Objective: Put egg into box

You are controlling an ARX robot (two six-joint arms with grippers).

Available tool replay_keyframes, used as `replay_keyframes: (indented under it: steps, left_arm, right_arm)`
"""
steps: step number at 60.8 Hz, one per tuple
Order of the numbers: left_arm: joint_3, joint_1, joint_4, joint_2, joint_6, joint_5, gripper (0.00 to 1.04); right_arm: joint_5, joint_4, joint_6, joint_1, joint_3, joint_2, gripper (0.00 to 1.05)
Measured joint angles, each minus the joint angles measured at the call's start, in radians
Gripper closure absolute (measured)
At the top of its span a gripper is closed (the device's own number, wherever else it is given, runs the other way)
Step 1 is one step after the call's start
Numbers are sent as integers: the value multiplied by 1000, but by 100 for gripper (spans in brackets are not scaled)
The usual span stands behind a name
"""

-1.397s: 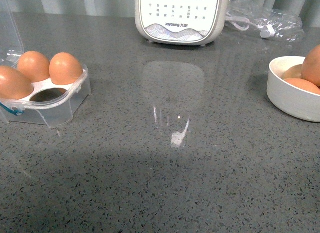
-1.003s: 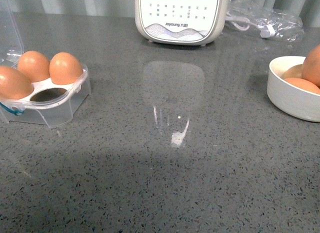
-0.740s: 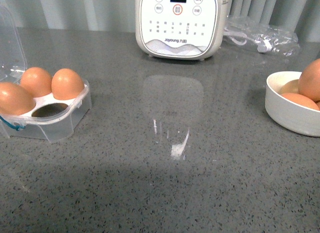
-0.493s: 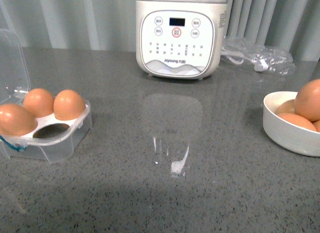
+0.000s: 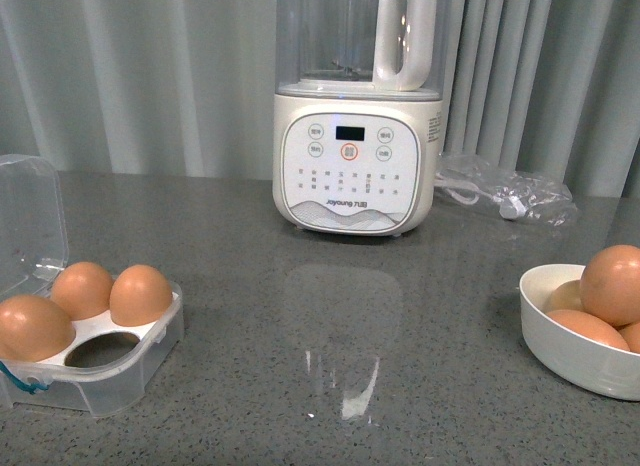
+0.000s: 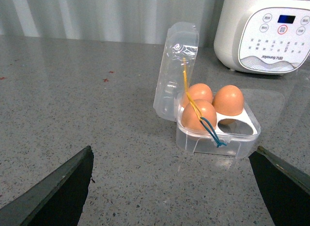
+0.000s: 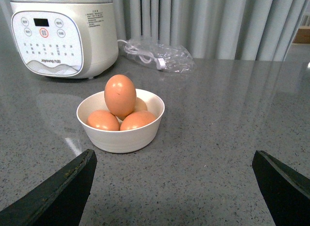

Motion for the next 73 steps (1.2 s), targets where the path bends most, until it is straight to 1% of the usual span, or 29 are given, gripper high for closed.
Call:
replay_keyframes:
  steps: [10,12,13,14,15,18,23,32,41,48,59,68,73]
  left_arm:
    - [0,0,0,0,0,0,7]
    - [0,0,0,0,0,0,7]
    - [0,0,0,0,0,0,7]
    - [0,0,0,0,0,0,7]
    - [0,0,0,0,0,0,7]
    - [0,0,0,0,0,0,7]
    - [0,0,0,0,0,0,7]
    - [0,0,0,0,0,0,7]
    - [0,0,0,0,0,0,7]
    - [0,0,0,0,0,0,7]
    - [0,0,0,0,0,0,7]
    - [0,0,0,0,0,0,7]
    - [0,0,0,0,0,0,7]
  right_arm:
    - [3,-1,0,0,0,1,7]
    - [48,-30,-2,17,8,10,7]
    - [90,-55,-4,33,17,19,7]
    - [155,-70,-6,64,25,39,7]
    - [185,-69,-6,85,30,51,7]
    - [213,-58,-8,108,35,64,7]
    - [189,-16,-10,117,59,92,7]
    - [79,158,-7,37,116,243,7]
    - [-28,395,13,-50,190,526,7]
    - [-71,497,24,-61,298,784,7]
    - [-105,514,59,-30,465,1087,7]
    - [-102,507,56,18,566,1212,7]
    - [-102,466,53,45,616,1260,7]
